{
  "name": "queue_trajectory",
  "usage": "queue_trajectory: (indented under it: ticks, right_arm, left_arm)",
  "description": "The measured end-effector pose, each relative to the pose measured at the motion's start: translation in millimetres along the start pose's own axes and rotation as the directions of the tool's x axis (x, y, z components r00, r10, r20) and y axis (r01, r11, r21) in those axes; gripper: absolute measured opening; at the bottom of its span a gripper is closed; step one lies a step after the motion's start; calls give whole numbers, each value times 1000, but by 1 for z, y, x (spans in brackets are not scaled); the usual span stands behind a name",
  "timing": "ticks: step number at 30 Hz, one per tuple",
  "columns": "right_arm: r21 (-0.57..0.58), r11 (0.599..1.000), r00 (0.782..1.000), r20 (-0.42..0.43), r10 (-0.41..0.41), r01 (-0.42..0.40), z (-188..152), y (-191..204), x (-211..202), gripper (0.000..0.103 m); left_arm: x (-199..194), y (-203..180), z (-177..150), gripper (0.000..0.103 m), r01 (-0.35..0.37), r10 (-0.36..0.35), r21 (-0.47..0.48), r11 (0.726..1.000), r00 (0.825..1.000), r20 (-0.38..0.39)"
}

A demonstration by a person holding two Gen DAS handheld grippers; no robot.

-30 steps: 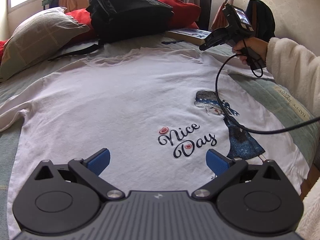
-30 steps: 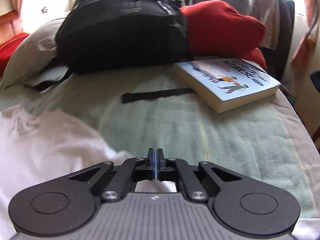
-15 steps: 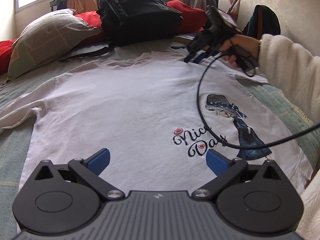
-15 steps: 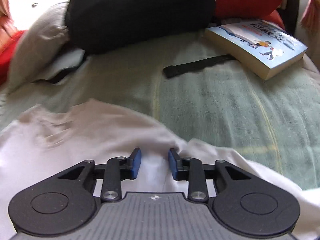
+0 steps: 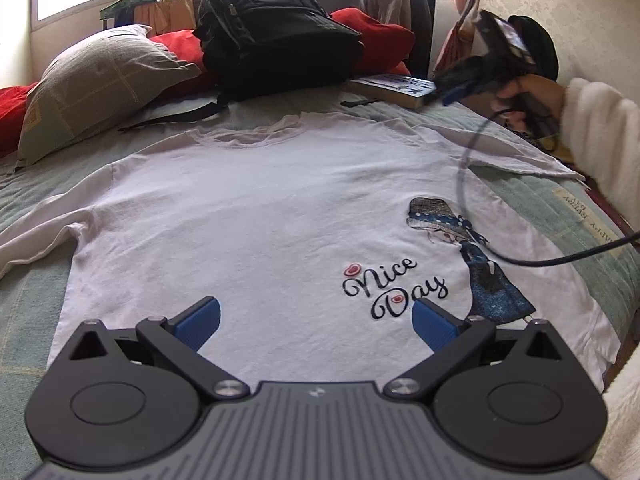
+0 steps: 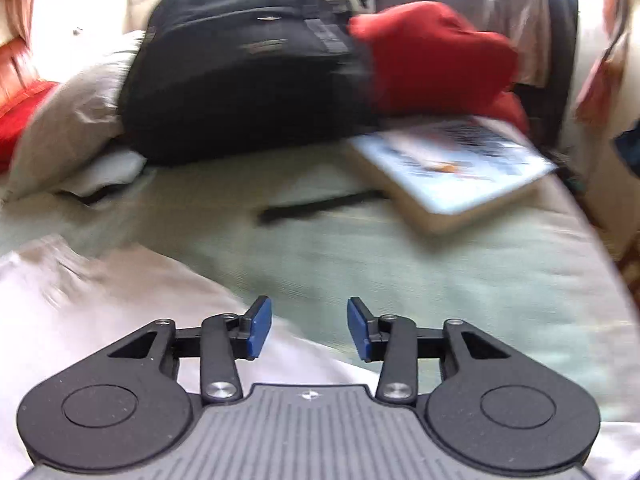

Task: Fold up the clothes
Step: 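Smooth the sleeve edge flat with the open right tool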

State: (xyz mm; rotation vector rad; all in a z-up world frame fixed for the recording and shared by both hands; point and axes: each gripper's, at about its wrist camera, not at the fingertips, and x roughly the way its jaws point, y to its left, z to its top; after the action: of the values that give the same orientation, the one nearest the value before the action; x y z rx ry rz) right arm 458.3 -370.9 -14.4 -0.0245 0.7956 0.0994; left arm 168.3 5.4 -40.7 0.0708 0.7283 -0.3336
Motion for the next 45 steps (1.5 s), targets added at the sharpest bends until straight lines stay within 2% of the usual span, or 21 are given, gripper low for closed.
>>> queue_trajectory:
  ticks: [3,5,11,15,20,26,29,31,34,35,37,38,40,43,45]
  right_arm:
    - [-10,995,994,-56,-96,96,-17,-45,-13,51]
    - [-17,992,990,-76,-122,121,-35,-70,-19,51]
    - [-4,994,992,-61,-107,107,-60,-105,-23,51]
    - [-74,991,990,-75,-116,110,-66,-108,-10,52]
    - [-158,982,993,-42,-112,104,-82,-104,-7,53]
    - [-149,982,994,35,-108,112,-88,-107,-22,52]
    - [-183,978,995,6,-102,101,-84,-109,-22,52]
    - [-276,952,989,-29,-143,130,-88,-103,-11,52]
    - [-311,942,990,-22,-142,129,-92,-99,-7,52]
    - [-313,942,990,-22,-137,123,-92,-99,-6,49]
    - [-279,957,995,-40,-96,82,-93,-104,-6,33]
    - [-262,963,996,-48,-79,64,-92,-105,-7,29]
    - [-252,965,995,-43,-89,75,-92,-103,-8,9]
    - [-219,969,993,-7,-116,111,-89,-103,-9,5]
    - [-130,981,989,35,-141,144,-85,-109,-9,5]
  left_arm:
    - [1,-7,1,101,16,-16,11,1000,1000,1]
    - [1,-12,1,101,22,-22,24,999,1000,-1]
    - [0,-23,2,101,22,-22,42,999,1000,-6]
    - [0,-25,4,101,23,-23,41,999,1000,-5]
    - [3,-27,5,101,27,-26,43,999,1000,-12]
    - [6,-28,6,101,39,-38,42,998,999,-15]
    - [8,-29,7,101,45,-45,41,998,999,-16]
    - [9,-30,7,101,50,-49,42,998,999,-18]
    - [9,-32,5,101,57,-56,49,997,998,-22]
    - [9,-32,4,101,60,-59,49,997,998,-22]
    - [8,-32,4,101,63,-62,48,997,998,-21]
    - [7,-32,4,101,62,-61,46,997,998,-19]
    - [7,-31,4,101,60,-59,43,997,998,-17]
    - [5,-31,4,101,62,-61,44,997,998,-13]
    - [4,-32,5,101,61,-61,44,997,998,-8]
